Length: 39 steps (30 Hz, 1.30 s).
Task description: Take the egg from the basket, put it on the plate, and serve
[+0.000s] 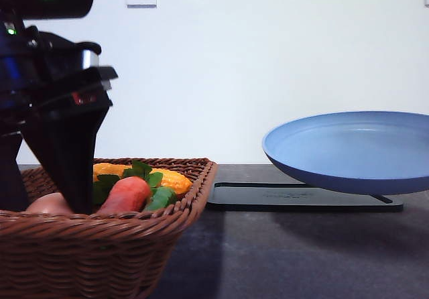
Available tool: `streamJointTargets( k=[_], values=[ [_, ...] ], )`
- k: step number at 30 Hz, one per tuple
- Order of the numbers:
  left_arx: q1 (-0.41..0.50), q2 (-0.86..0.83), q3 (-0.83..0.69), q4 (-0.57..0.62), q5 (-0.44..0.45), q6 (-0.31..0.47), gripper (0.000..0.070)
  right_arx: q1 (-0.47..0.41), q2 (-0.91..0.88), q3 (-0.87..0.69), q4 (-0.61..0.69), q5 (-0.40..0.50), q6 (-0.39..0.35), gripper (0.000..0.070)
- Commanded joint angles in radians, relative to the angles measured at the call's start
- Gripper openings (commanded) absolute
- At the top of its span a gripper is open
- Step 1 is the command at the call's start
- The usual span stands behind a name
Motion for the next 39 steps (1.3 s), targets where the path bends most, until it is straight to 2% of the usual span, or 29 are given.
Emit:
streamJointTargets(
  k=[1,9,13,20,24,30,34,39],
  values=[
    [-0.011,0.025,0.014,0.003,-0.002,0.002,0.0408,-0.003,0.003,0.012,0.012,-0.003,0.005,0.0],
    [-0.011,0.036,0.014,0.003,-0.002,0.013,0.0193,-0.003,0.003,0.012,0.012,0.0,-0.008,0.0],
    [-0.011,0.036,0.021,-0.005,-0.003,0.021,0.0138,-0.003,0.003,0.012,0.012,0.0,-0.009,0.0],
    [-0.011,0.029,0.176,-0.159,-0.003,0.072,0.0137,-0.001,0.003,0.012,0.011,-0.005,-0.008,0.0],
    [-0.025,0.027,0.307,-0.182,-0.003,0.093,0.0137,0.016,0.003,0.012,0.011,-0.015,-0.008,0.0],
    [-0.102,0.027,0.436,-0.059,-0.003,0.104,0.0137,0.057,0.004,0.012,0.01,-0.061,0.018,0.0],
    [-0.169,0.028,0.445,0.065,-0.003,0.114,0.0137,0.095,0.004,0.012,0.0,-0.098,0.039,0.0],
    [-0.248,0.068,0.445,0.13,-0.003,0.172,0.0138,0.147,0.004,0.012,0.0,-0.109,0.045,0.0]
  ],
)
